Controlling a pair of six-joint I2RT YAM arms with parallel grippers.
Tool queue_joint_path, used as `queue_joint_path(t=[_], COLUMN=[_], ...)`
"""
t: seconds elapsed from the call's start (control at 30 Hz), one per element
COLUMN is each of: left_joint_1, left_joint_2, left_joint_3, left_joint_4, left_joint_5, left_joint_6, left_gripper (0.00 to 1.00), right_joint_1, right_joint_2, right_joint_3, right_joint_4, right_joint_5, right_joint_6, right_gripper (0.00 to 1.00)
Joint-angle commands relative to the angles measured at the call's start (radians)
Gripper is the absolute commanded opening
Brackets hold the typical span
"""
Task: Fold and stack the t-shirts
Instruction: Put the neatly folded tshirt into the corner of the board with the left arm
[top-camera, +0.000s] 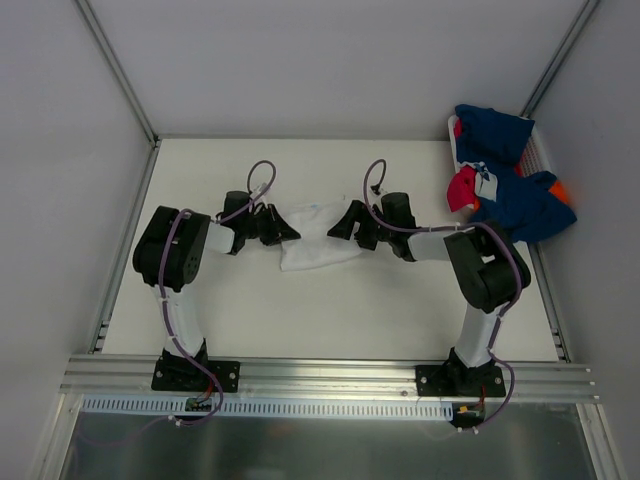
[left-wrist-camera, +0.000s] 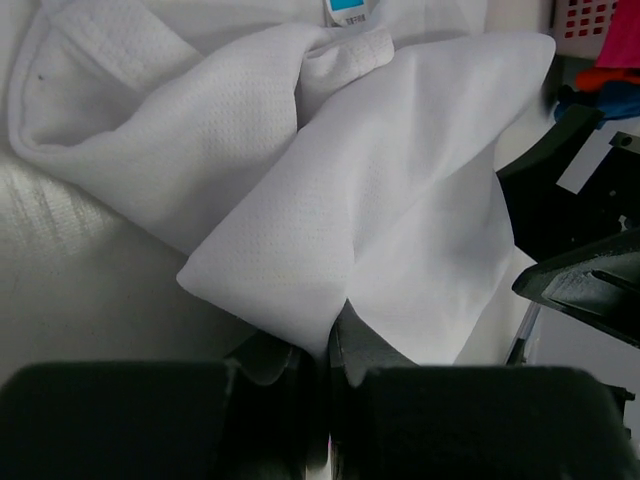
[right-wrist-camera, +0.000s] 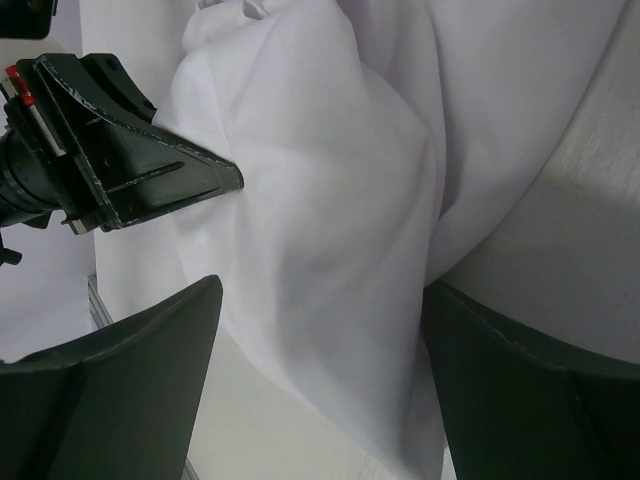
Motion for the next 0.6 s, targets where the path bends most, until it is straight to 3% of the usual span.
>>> queue_joint_path(t=[0.0,0.3,0.57], left_joint_1=[-0.010,-0.001,0.013], left_joint_2=[-0.046,-0.307,-0.394], left_joint_3=[0.011,0.034,0.080], left_joint_4=[-0.216,-0.578,-0.761], left_joint_5=[-0.132,-0.612,-0.739], left_joint_6=[0.102,0.194,0.268], left_gripper=[0.00,0.00,0.00], right_joint_1=[0.011,0.011,0.011], right_joint_2=[-0.014,-0.116,-0.211], right_joint_3=[-0.050,-0.099,-0.132], right_joint_4=[-0.077,-0.132,-0.193], right_joint_5=[0.008,0.034,0.053], right_joint_6=[-0.019,-0.073,-0.123], right_gripper=[0.84,0.84,0.84])
